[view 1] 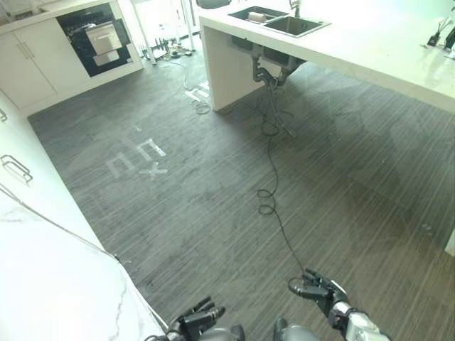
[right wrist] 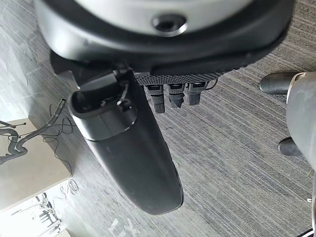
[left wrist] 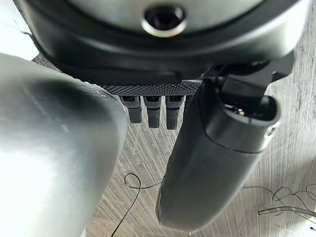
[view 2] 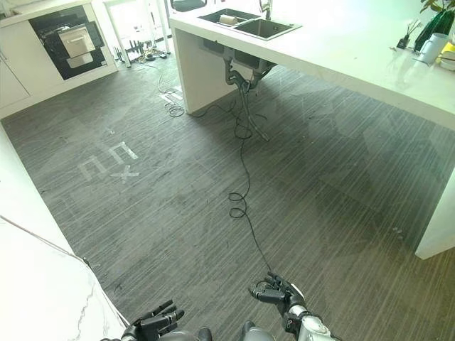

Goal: Place the dishes in the dishwasher.

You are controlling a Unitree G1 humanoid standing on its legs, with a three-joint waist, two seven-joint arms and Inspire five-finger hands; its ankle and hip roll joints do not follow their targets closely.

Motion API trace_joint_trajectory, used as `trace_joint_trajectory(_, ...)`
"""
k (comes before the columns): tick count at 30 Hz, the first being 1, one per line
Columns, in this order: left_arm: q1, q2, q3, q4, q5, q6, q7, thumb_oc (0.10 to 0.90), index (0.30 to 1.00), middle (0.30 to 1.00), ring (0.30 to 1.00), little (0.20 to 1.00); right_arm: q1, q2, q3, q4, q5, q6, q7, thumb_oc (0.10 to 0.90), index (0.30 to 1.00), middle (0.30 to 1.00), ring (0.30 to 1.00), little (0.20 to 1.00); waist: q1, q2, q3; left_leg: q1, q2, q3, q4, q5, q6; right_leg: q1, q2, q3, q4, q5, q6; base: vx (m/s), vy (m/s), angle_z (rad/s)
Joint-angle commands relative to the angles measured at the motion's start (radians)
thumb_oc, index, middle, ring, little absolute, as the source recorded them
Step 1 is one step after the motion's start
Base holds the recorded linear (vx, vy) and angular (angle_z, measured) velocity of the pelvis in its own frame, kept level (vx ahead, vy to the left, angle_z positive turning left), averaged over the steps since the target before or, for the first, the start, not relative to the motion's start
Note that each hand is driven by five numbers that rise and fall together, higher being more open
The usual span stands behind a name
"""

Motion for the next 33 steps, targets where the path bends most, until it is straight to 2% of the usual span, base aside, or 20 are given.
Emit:
trace_joint_trajectory(1,-0.044,0.000,-0.028,-0.040,0.000,-0.054,-0.027,0.800,0.900,0.900,0.900,0.900,-0.083,-0.057,-0.013,0.007,-0.010,-0.085,0.025,0.800,0.900,0.900,0.900,0.900,0.019,0.015,0.006,0.008,0.076,0.073,0.047,-0.132,-0.064,0.051,-0.036,-0.029,0.013,-0.167,0.079,0.00,0.000,0.00)
trace_joint_trajectory(6,-0.050,0.003,-0.028,-0.075,-0.011,-0.071,0.021,0.800,0.900,0.900,0.900,0.900,-0.087,-0.057,-0.013,0.013,-0.015,-0.085,0.019,0.800,0.900,0.900,0.900,0.900,0.012,0.026,0.012,0.001,0.081,0.075,0.047,-0.126,-0.068,0.045,-0.035,-0.026,0.013,-0.167,0.076,0.00,0.000,0.00)
trace_joint_trajectory(12,-0.065,0.001,-0.033,-0.078,0.017,-0.120,0.087,0.800,0.900,0.900,0.900,0.900,-0.091,-0.053,-0.010,0.044,-0.004,-0.110,0.042,0.800,0.900,0.900,0.900,0.900,0.006,0.024,0.018,0.001,0.091,0.081,0.047,-0.119,-0.071,0.045,-0.027,-0.026,0.013,-0.168,0.067,0.03,-0.057,0.00)
trace_joint_trajectory(20,-0.070,-0.017,-0.056,-0.101,-0.002,-0.144,0.082,0.800,0.900,0.900,0.900,0.900,-0.098,-0.056,-0.008,0.043,-0.010,-0.117,0.038,0.800,0.900,0.900,0.900,0.900,0.003,0.025,0.024,0.006,0.092,0.071,0.047,-0.112,-0.077,0.048,-0.014,-0.020,0.013,-0.172,0.053,0.03,-0.059,-0.02)
trace_joint_trajectory(28,-0.073,-0.018,-0.054,-0.102,-0.034,-0.116,0.067,0.800,0.900,0.900,0.900,0.900,-0.096,-0.051,-0.009,0.044,0.009,-0.115,0.034,0.800,0.900,0.900,0.900,0.900,-0.002,0.033,0.023,0.003,0.094,0.069,0.047,-0.110,-0.083,0.052,-0.016,-0.023,0.013,-0.175,0.052,0.00,0.000,0.00)
trace_joint_trajectory(31,-0.071,-0.017,-0.049,-0.094,-0.019,-0.130,0.068,0.800,0.900,0.900,0.900,0.900,-0.089,-0.045,-0.013,0.037,0.023,-0.121,0.022,0.800,0.900,0.900,0.900,0.900,-0.005,0.032,0.022,0.002,0.096,0.066,0.047,-0.109,-0.085,0.057,-0.012,-0.024,0.013,-0.178,0.050,0.02,-0.054,0.03)
trace_joint_trajectory(33,-0.072,-0.016,-0.045,-0.103,-0.036,-0.164,0.070,0.800,0.900,0.900,0.900,0.900,-0.089,-0.046,-0.010,0.029,0.017,-0.124,0.006,0.800,0.900,0.900,0.900,0.900,-0.007,0.030,0.023,0.006,0.101,0.068,0.047,-0.107,-0.088,0.056,-0.007,-0.024,0.013,-0.182,0.044,0.03,-0.089,0.04)
